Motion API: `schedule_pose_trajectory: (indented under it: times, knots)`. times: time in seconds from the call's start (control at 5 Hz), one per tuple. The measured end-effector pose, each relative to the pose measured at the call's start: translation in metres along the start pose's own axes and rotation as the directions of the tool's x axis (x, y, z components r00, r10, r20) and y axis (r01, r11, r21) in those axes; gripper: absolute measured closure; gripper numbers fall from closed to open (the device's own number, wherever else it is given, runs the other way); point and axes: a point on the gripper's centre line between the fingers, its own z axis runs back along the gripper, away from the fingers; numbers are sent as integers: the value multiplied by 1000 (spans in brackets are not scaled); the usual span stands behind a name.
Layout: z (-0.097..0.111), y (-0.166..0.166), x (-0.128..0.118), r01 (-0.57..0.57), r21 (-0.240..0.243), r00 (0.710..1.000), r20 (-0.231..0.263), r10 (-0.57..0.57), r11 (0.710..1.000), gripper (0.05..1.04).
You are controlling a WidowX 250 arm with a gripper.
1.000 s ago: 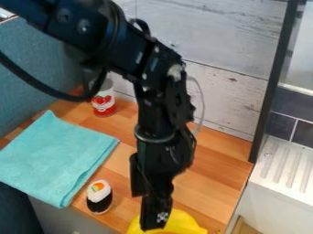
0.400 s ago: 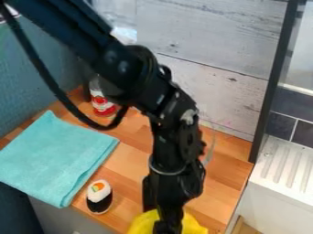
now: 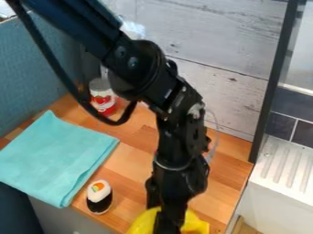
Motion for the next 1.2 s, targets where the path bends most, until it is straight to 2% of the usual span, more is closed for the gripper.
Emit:
schedule_pose_trajectory:
  times: [0.2,0.4,0.6,0.8,1.0,1.2]
  knots:
    - [43,30,-1,-42,45,997,62,39,998,473]
    - [83,72,10,-56,119,988,150,38,991,473]
    - [77,101,33,-13,123,989,151,-6,992,473]
    - [62,121,49,33,132,996,82,-44,991,473]
    - [48,124,67,115,139,992,41,-122,984,473]
    - [28,120,80,193,118,981,-17,-193,974,473]
